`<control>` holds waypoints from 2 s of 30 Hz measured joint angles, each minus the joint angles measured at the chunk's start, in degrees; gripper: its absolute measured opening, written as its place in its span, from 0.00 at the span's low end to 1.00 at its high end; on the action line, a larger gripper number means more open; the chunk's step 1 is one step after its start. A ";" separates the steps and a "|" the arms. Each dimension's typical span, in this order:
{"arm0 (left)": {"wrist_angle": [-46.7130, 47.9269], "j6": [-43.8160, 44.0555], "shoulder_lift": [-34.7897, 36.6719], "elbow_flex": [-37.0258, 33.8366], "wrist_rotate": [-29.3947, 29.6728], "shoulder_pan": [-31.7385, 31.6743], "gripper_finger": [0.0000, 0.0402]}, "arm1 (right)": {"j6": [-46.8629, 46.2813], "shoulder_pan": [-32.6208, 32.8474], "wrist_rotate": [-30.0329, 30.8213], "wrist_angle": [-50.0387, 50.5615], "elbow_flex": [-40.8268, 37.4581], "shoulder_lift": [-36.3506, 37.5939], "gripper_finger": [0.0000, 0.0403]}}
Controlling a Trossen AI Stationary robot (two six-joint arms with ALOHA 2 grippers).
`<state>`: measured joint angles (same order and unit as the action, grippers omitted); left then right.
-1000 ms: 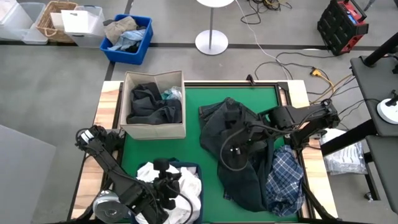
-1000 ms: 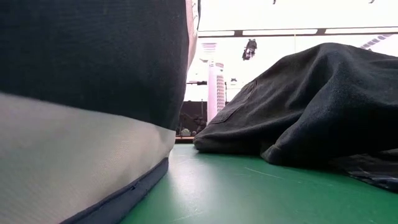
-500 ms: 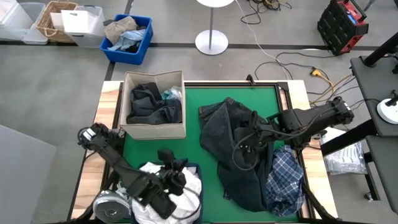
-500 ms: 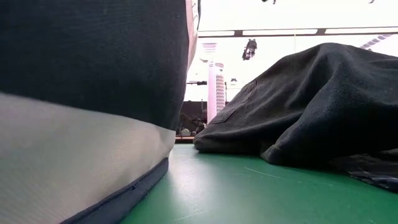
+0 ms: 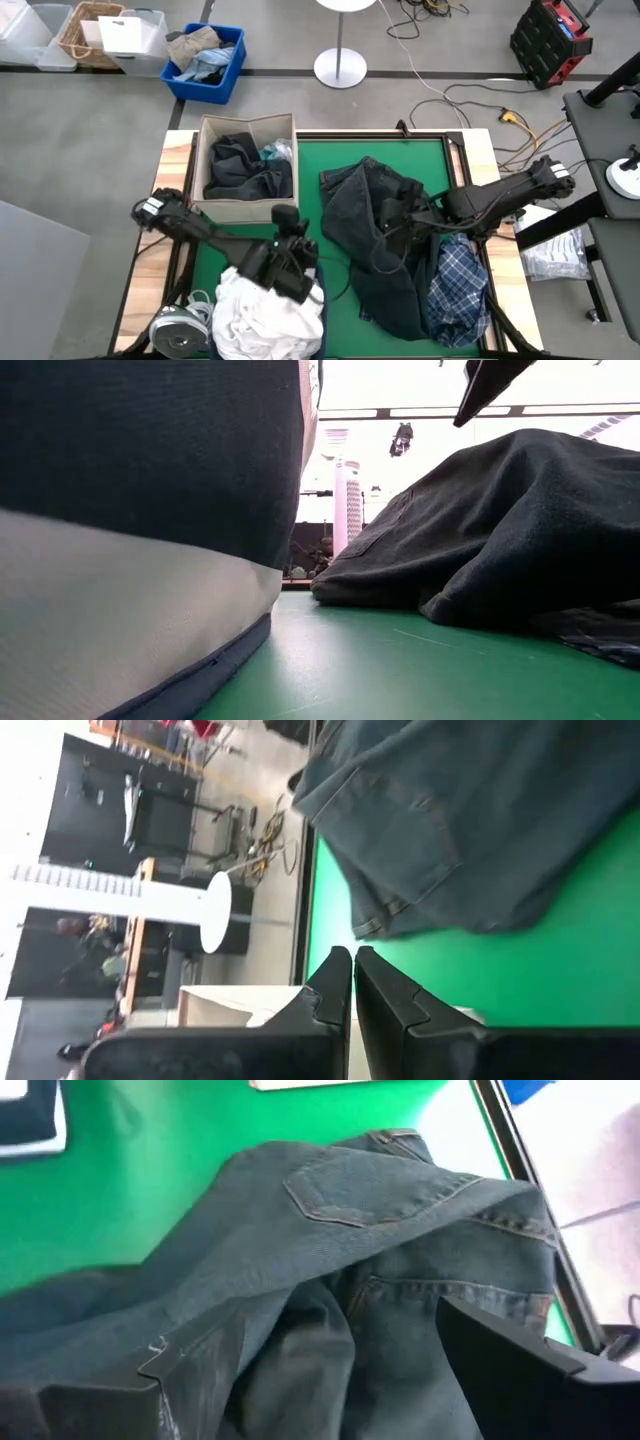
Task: Sort clothes
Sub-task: Put the dark long pants into the white laundry organizer
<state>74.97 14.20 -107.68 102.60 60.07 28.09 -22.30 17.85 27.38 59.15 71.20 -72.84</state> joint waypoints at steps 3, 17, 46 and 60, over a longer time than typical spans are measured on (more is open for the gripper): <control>0.03 -0.20 0.00 -0.88 0.00 -2.66 0.00 | -1.02 -0.01 0.77 -6.44 -2.16 -0.05 0.79; 0.81 3.32 0.00 -2.90 6.08 -7.81 0.00 | -12.41 -9.28 7.09 -19.50 -9.13 -3.42 0.76; 3.56 -6.64 0.00 -2.02 7.97 -28.08 0.00 | 5.05 -23.30 -17.48 -31.21 -9.83 -16.78 0.04; -3.97 -0.81 7.67 17.08 -31.04 -26.28 0.00 | -13.53 -23.37 -21.38 -25.22 -2.31 11.45 0.02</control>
<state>71.01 13.39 -100.01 119.68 29.03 1.82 -35.83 -5.52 5.99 33.94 68.88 -61.39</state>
